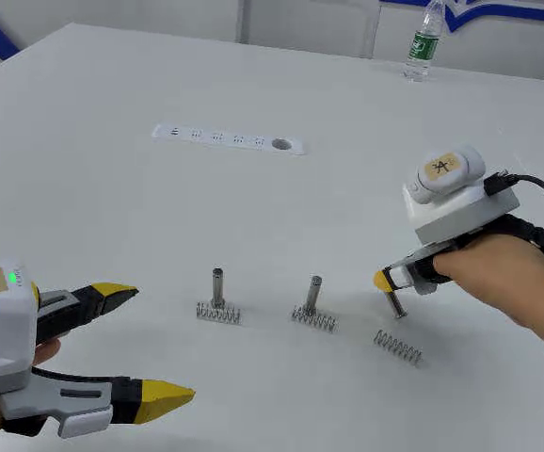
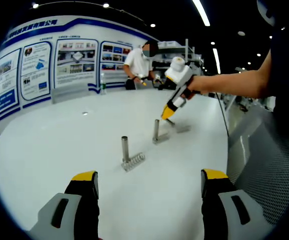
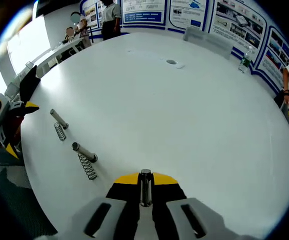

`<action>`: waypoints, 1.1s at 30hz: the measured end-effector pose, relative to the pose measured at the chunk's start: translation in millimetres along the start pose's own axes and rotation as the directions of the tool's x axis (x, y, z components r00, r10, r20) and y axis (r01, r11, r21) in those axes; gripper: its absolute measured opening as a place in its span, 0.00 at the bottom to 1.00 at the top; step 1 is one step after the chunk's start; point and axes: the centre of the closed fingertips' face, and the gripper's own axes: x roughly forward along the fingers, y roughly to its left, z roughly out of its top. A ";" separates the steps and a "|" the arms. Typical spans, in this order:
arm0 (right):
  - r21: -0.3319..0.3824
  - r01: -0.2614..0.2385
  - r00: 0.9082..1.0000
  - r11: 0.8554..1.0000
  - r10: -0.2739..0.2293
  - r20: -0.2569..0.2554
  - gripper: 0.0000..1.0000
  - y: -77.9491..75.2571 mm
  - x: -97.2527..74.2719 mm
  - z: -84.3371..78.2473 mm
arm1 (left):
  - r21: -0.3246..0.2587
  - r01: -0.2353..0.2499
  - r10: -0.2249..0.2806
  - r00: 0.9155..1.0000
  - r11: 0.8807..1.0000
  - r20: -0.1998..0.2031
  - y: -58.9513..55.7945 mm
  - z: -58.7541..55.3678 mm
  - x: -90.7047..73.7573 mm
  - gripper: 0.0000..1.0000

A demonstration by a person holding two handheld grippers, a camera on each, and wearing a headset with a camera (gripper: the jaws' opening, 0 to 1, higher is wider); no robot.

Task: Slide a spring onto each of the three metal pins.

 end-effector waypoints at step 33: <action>0.020 -0.001 0.992 1.000 -0.002 0.127 0.09 2.5 -21.9 -12.3 | 0.010 0.004 -0.004 1.000 1.000 0.007 -1.6 4.3 -0.2 0.86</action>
